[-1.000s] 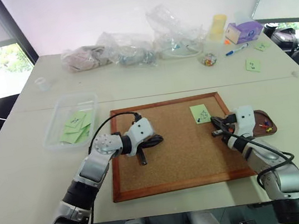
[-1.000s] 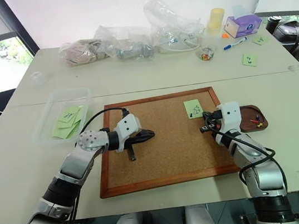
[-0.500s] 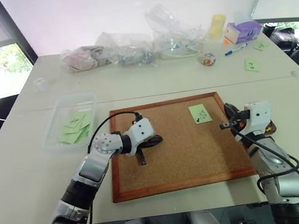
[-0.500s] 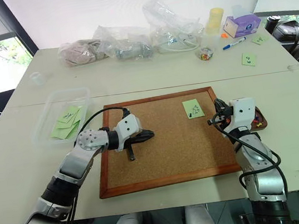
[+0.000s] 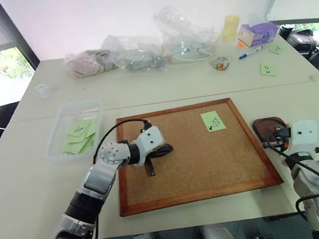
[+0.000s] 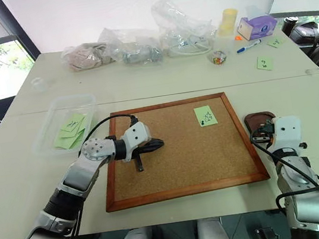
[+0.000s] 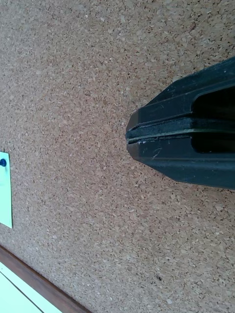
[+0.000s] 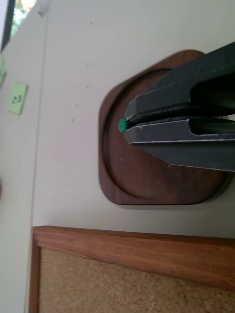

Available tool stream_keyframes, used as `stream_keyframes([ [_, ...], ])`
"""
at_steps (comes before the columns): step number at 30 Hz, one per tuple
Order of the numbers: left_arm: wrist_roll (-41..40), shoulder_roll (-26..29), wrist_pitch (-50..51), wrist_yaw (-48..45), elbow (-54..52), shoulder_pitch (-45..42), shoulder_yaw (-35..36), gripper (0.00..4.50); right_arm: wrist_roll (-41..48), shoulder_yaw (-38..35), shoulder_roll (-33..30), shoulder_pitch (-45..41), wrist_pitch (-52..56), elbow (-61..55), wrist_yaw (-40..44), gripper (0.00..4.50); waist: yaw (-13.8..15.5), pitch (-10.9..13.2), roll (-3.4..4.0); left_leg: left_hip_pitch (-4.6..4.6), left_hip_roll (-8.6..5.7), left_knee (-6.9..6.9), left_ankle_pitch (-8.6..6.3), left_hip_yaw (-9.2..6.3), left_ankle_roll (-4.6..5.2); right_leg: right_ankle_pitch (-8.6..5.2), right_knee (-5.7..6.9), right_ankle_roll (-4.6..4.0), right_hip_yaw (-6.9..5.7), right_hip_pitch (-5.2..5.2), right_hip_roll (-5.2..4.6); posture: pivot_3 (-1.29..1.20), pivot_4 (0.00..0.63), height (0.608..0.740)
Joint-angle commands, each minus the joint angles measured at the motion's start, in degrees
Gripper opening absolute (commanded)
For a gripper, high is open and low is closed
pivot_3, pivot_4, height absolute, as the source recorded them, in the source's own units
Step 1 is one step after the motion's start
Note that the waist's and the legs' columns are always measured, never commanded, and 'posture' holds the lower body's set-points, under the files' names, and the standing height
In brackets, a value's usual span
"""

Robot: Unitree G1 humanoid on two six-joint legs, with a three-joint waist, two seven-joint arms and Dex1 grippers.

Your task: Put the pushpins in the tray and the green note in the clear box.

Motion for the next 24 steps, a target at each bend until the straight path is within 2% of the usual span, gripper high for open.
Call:
stream_keyframes([
  [1,2.00,0.34,1.41,0.07,2.46,0.63,-1.47,0.00,0.57,-0.85,0.07,-1.08,2.32,-2.54,-0.73,0.03,-0.02,0.00,0.00,0.00,0.00,0.00,0.00,0.00,0.00,0.00,0.00,0.00,0.00,0.00,0.00,0.00,0.150,0.737],
  [6,2.05,0.24,1.13,0.15,2.88,0.45,-1.42,0.00,1.31,-1.01,0.41,-1.62,4.93,-2.83,-0.76,0.03,-0.01,0.00,0.00,0.00,0.00,0.00,0.00,0.00,0.00,0.00,-0.01,0.00,0.01,0.00,-0.01,0.00,0.150,0.737],
  [9,2.12,0.16,0.98,0.25,3.10,0.30,-1.39,0.00,2.26,-1.68,0.74,-1.93,6.52,-3.16,-0.66,0.86,0.03,0.00,0.00,0.00,0.00,0.00,0.00,0.00,0.00,0.00,-0.01,0.00,0.01,0.00,-0.01,0.00,0.150,0.737],
  [16,2.15,-0.08,0.83,0.44,3.35,0.27,-1.23,0.00,2.67,-2.69,0.57,-2.30,7.89,-4.14,-0.88,4.46,0.09,0.00,-0.01,0.00,-0.01,0.00,0.00,-0.01,0.00,0.00,-0.02,0.00,0.01,0.03,-0.04,0.00,0.150,0.737],
  [24,2.19,-0.13,0.83,0.58,3.28,0.46,-1.14,0.00,1.91,-3.50,0.21,-2.82,-0.27,-6.15,-0.43,4.46,0.10,0.00,-0.01,-0.01,-0.02,0.00,0.00,-0.01,0.00,0.00,-0.02,0.00,0.01,0.02,-0.05,0.00,0.150,0.737],
])
